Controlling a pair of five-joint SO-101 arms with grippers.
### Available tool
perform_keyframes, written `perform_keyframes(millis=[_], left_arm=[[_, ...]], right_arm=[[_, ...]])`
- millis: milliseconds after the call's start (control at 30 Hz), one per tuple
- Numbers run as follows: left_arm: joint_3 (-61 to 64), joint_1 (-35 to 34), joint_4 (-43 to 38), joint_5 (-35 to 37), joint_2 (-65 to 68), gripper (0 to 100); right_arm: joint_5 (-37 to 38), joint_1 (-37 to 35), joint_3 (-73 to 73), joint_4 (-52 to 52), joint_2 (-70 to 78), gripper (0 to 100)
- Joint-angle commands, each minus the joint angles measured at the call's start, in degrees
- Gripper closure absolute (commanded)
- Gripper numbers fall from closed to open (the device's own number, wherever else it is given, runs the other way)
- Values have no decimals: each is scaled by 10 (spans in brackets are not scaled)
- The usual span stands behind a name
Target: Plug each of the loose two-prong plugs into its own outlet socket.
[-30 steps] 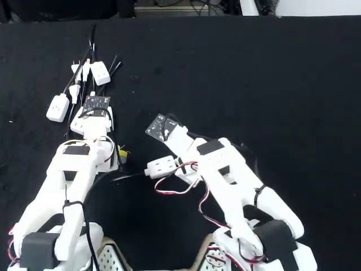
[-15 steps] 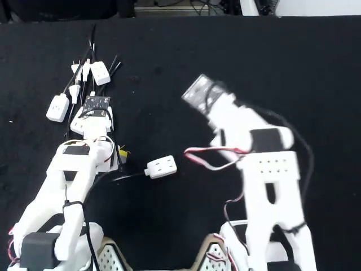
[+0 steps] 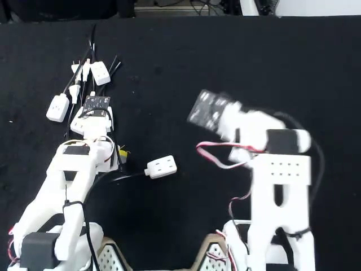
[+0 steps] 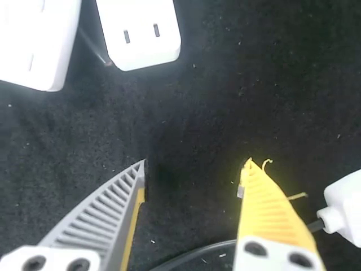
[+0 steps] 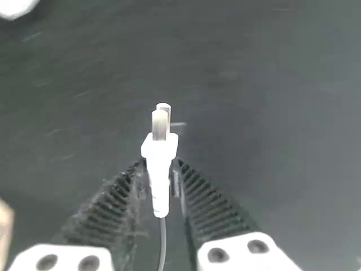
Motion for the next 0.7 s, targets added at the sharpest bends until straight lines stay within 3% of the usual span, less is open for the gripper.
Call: perform_keyframes(millis=[0, 200, 367, 467, 667], left_arm=[[-2, -6, -7, 4, -12, 736], [-2, -6, -7, 4, -12, 736], [-2, -6, -7, 4, -12, 736], [-2, -6, -7, 4, -12, 736], [-2, -6, -7, 4, -12, 736]], right_arm=[[11, -46, 73, -11, -16, 988], [5, -97, 281, -201, -17, 988], [-100, -101, 365, -347, -17, 987], [-164, -108, 371, -360, -14, 986], [-169, -117, 376, -332, -13, 872]])
